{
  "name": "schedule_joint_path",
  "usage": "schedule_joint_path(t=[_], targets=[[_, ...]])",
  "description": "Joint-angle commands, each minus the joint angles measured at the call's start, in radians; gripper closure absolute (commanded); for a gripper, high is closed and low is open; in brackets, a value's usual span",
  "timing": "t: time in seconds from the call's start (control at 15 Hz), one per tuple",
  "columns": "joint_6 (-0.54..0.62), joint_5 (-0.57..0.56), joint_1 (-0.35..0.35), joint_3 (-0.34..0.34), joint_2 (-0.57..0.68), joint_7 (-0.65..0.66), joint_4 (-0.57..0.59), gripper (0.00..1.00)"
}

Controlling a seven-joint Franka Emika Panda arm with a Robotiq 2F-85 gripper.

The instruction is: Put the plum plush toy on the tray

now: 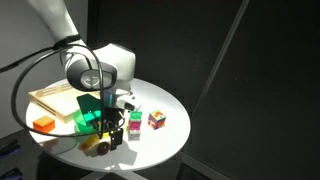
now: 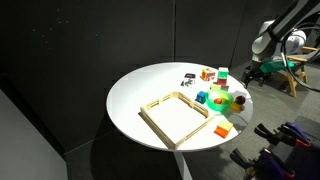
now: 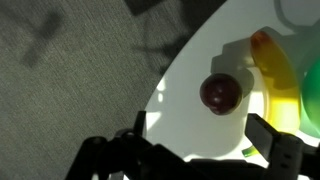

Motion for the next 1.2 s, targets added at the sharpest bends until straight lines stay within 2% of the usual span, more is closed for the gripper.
schedule_joint_path(t=[0.0,1.13], targets=[[0.039,0.039,-0.019,0.017,0.015,-0.055,-0.009,0.00],[0.131,0.037,-0.009,0.063,0.112,-0.059,-0.003,0.00]])
